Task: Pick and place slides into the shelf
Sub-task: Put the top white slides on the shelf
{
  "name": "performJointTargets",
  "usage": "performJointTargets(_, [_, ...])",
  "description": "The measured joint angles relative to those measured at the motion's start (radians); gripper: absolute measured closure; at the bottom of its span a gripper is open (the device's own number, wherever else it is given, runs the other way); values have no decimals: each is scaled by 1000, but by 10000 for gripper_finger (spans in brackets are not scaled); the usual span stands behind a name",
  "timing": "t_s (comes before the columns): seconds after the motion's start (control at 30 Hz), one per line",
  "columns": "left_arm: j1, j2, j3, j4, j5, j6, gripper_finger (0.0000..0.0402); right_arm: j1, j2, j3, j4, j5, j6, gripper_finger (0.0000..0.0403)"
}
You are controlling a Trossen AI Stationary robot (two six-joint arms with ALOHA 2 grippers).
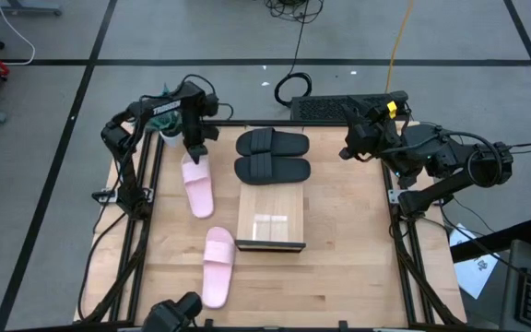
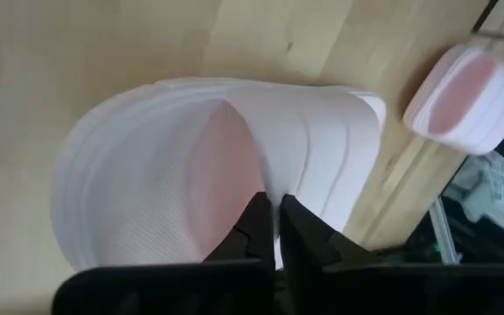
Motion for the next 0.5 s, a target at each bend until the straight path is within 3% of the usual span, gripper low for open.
performJointTargets(0.5, [3,-261,10,1,39,-163,402,0,0,0,0,0,-26,293])
